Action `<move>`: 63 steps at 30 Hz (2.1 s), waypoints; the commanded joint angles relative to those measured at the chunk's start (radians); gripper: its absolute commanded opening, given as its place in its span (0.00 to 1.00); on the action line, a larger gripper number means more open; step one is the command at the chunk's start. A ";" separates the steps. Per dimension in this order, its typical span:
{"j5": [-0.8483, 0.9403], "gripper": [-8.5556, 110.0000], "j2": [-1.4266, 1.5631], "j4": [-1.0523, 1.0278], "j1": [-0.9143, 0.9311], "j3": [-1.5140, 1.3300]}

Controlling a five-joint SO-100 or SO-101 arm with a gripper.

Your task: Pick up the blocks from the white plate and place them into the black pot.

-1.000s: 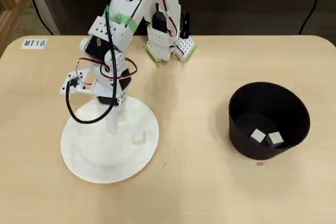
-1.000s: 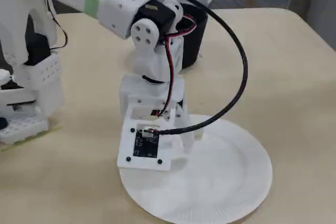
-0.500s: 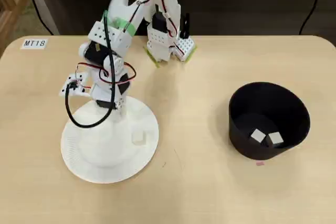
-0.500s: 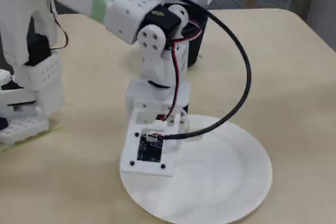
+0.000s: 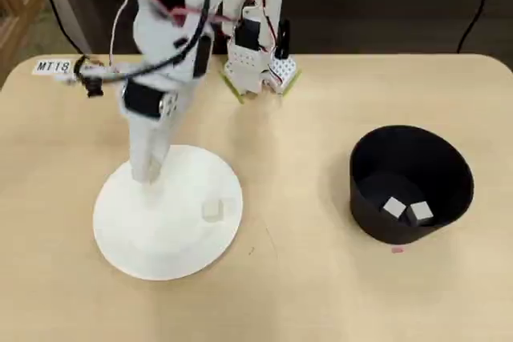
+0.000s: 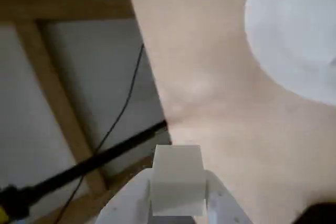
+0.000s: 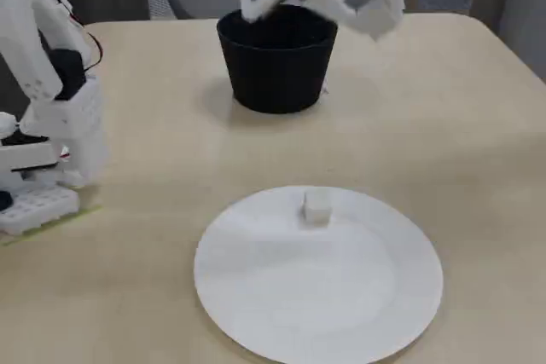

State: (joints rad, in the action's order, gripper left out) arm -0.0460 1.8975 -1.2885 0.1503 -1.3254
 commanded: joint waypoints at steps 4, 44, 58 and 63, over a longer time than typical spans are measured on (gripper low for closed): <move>-0.284 0.05 0.103 -0.094 -0.410 0.069; 0.014 0.35 0.314 0.824 -0.779 -0.977; 0.054 0.05 0.611 0.555 -0.558 -0.934; 0.150 0.05 0.733 0.267 -0.239 -0.934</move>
State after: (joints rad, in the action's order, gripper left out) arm 0.0491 2.5817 -0.8928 -0.2347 -2.3071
